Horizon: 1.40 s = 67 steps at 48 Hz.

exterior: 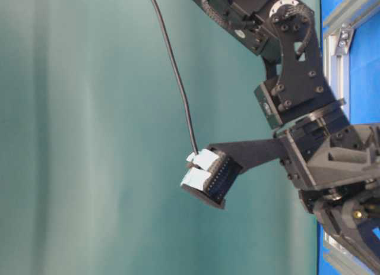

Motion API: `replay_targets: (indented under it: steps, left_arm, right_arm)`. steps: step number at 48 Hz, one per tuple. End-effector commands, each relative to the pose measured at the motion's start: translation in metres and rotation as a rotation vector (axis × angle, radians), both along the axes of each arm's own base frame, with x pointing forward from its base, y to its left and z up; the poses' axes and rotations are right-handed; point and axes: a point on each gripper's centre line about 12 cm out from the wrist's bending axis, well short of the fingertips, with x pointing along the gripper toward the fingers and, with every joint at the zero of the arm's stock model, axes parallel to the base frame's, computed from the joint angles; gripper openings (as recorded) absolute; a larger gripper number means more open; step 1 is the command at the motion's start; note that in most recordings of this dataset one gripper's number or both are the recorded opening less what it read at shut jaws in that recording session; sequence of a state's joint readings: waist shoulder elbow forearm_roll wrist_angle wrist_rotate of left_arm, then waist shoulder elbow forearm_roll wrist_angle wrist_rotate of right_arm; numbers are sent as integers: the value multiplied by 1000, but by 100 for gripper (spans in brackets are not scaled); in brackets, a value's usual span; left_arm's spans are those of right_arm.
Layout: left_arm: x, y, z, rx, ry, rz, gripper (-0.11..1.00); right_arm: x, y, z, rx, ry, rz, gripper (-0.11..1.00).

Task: Insert the wire through the string loop located on the left side.
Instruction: 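Move the left gripper right toward the plug protruding from the loop, then close the left gripper on the USB plug beyond the loop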

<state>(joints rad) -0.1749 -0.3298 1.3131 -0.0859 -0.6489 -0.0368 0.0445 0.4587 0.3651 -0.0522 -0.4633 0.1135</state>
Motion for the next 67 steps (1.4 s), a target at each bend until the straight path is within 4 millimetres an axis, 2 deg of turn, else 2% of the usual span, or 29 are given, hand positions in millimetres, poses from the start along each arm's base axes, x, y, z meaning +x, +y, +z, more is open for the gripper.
replay_targets:
  steps: [1, 12, 29, 67]
  left_arm:
    - [4, -2, 4, -2, -11, -5, 93]
    - [8, -2, 1, 1, 9, -6, 92]
    - [24, -4, -32, 23, 139, 0, 92]
    - [24, -4, -32, 23, 141, 0, 91]
  right_arm:
    - [5, -1, 17, 2, -43, -2, 0]
    - [5, -1, 17, 1, -45, -1, 0]
    - [5, -1, 17, 0, -41, -1, 0]
    - [4, -1, 16, 2, -40, -1, 0]
